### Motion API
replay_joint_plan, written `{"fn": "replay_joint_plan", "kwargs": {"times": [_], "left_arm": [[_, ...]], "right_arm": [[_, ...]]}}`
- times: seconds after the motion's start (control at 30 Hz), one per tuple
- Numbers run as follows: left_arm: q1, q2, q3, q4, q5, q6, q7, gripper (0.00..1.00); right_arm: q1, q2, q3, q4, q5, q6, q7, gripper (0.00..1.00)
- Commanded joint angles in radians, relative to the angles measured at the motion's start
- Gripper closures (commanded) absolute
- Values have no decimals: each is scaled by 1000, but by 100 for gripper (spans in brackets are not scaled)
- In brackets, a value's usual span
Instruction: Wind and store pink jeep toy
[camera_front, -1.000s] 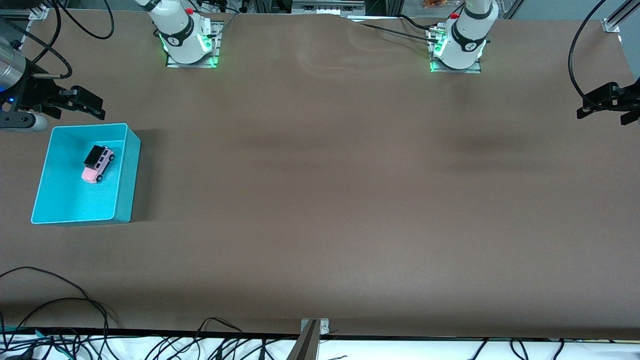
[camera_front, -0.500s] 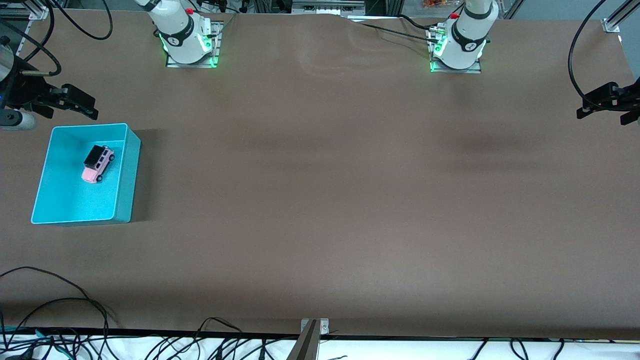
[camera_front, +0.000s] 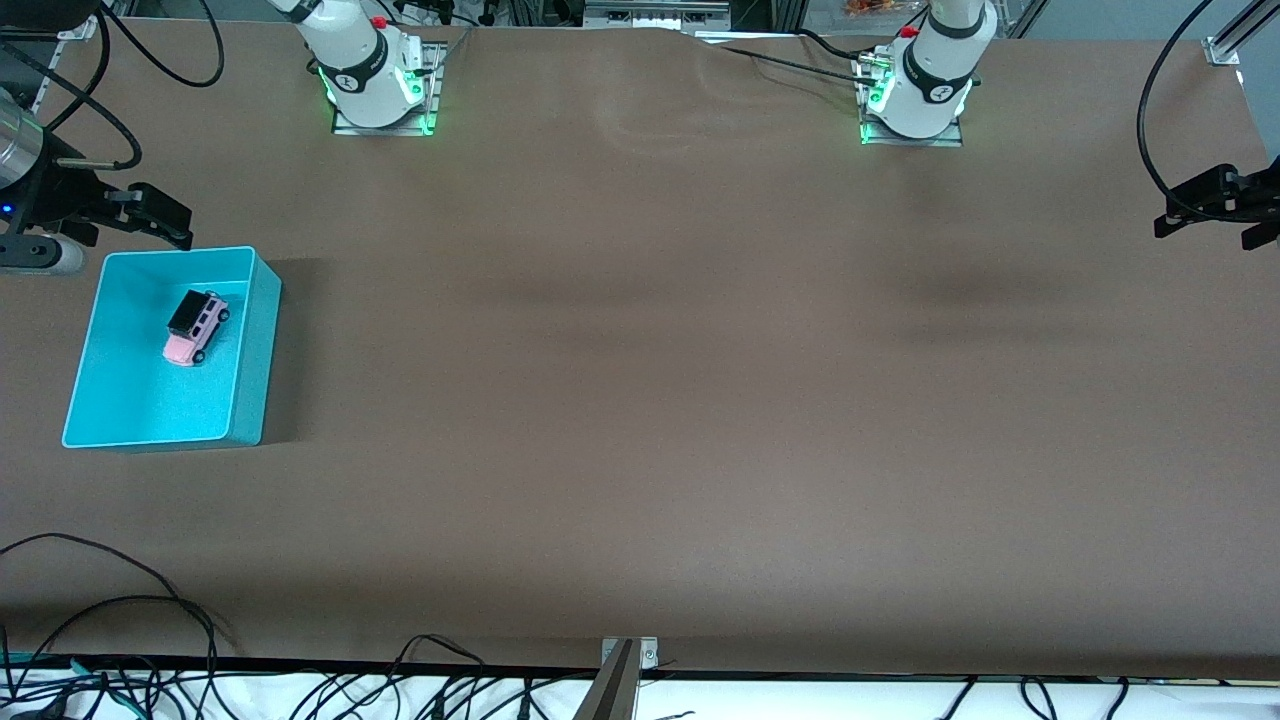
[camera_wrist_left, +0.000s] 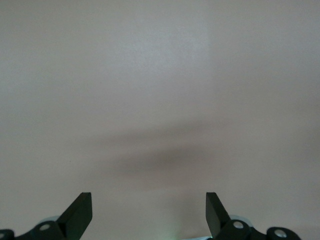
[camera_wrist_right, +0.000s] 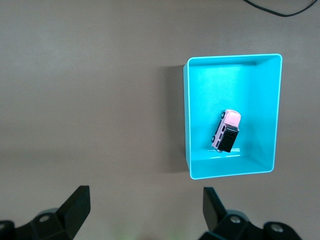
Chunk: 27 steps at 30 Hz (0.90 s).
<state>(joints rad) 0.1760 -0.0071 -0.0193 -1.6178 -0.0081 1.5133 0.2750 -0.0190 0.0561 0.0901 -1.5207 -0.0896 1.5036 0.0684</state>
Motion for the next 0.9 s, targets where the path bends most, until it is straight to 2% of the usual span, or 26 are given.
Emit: {"fn": "replay_joint_plan", "kwargs": {"times": [0.0,0.87], "left_arm": [[3,15,-2,36,-7,-27,0,0],[0,15,-2,36,-7,-27,1,0]], "right_arm": [[2,10,-7,31,19,-31,-9,0],[2,8,-3,30,19,-108,-13,0]]}}
